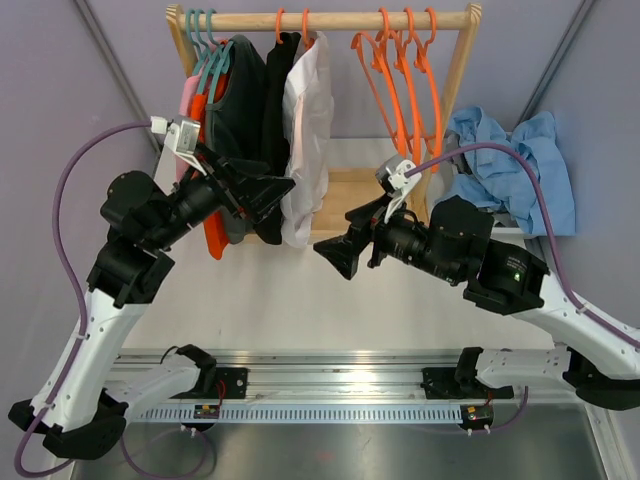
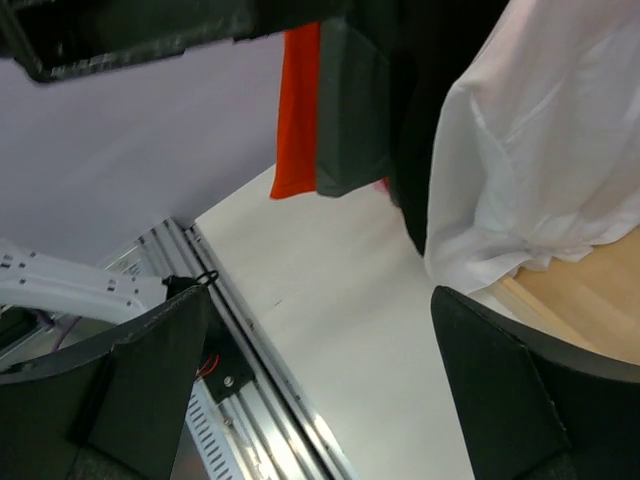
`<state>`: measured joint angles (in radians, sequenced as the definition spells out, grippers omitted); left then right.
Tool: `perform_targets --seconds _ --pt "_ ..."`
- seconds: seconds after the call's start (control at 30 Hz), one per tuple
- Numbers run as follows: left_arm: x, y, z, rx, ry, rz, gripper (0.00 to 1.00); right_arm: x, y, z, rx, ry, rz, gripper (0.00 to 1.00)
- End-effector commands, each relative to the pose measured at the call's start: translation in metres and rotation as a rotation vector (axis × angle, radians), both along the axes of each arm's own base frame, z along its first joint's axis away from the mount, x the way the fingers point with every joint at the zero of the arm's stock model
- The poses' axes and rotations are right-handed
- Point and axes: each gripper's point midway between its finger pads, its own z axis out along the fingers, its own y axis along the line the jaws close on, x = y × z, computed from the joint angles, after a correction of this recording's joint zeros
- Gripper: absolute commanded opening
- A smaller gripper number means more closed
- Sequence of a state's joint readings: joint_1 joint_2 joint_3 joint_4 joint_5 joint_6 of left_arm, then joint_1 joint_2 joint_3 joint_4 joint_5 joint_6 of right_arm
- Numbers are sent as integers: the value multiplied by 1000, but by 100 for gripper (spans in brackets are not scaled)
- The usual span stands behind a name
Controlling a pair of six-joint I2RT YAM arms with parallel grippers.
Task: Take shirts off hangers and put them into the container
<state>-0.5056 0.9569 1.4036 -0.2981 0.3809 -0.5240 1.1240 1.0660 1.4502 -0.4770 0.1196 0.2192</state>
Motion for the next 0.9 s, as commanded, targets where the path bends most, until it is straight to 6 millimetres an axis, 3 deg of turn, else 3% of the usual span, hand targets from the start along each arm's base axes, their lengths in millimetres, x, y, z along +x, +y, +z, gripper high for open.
perform_targets --seconds 0.0,0.03,0.2,0.23,0.27,0.37,0.43,0.47,0.53,0.6,0.63,0.67,0.87 --pt "-15 8 4 -11 -45 -1 99 20 -17 45 47 -116 -126 99" --pt "-14 9 -6 -2 -30 5 99 22 -20 63 74 -148 -143 99" --pt "-30 22 -17 -11 -33 31 99 69 -17 88 34 -224 -370 100" --pt "-31 23 -21 -6 -21 35 99 76 -25 110 62 -242 -434 99" --pt "-31 24 -25 -1 -14 40 99 89 -4 97 -20 -253 -444 100" --pt "-34 30 -38 13 17 65 99 114 18 102 -72 -267 -489 99" --pt "-37 33 -46 16 35 72 99 129 12 116 -58 -263 -554 99" --pt "-38 34 -48 16 40 72 99 144 25 104 -86 -247 -562 99" --pt "-40 35 -56 19 49 73 99 168 15 110 -26 -197 -612 99" --pt "-46 39 -58 15 46 78 99 191 20 96 -26 -152 -636 99" --pt "-47 41 -60 19 48 83 99 200 10 102 -15 -148 -667 100" --pt "-50 43 -60 17 43 87 99 213 19 87 -45 -131 -677 99" --pt "-54 49 -66 24 50 106 99 239 33 67 -69 -116 -704 100"
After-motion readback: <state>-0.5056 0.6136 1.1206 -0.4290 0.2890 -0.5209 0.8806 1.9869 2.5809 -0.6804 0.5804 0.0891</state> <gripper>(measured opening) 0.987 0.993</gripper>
